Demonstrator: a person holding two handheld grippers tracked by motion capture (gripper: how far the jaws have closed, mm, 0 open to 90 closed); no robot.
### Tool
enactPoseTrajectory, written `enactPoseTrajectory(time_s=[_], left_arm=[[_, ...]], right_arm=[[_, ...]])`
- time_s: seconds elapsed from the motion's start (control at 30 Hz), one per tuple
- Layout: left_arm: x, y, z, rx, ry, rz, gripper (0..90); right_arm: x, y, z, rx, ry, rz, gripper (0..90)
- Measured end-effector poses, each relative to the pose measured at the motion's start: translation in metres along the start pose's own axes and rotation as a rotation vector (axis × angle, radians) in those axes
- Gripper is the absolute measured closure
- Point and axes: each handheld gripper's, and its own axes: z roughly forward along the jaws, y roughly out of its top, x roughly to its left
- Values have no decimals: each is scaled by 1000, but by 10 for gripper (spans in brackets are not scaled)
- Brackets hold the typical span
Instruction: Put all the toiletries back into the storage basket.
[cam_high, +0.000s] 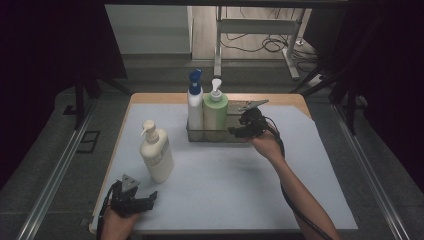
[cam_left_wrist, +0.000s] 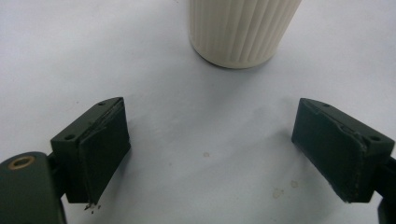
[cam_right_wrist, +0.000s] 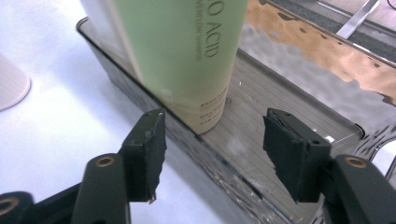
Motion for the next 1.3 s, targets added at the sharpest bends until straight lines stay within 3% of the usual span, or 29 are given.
enactPoseTrajectory(time_s=[0.27, 0.77, 1.17, 1.3], left_arm=[[0, 0, 0, 0, 0, 0, 110], [0, 0, 0, 1, 0, -1, 111], [0, 1, 0, 7, 1, 4, 111], [0, 1, 0, 8, 1, 4, 112]], right_arm=[[11, -5, -14, -7, 13, -36, 248], [26, -29, -37, -8, 47, -75, 191], [28, -52, -61, -27, 43, -80, 130], [28, -59, -68, -10, 44, -81, 105]])
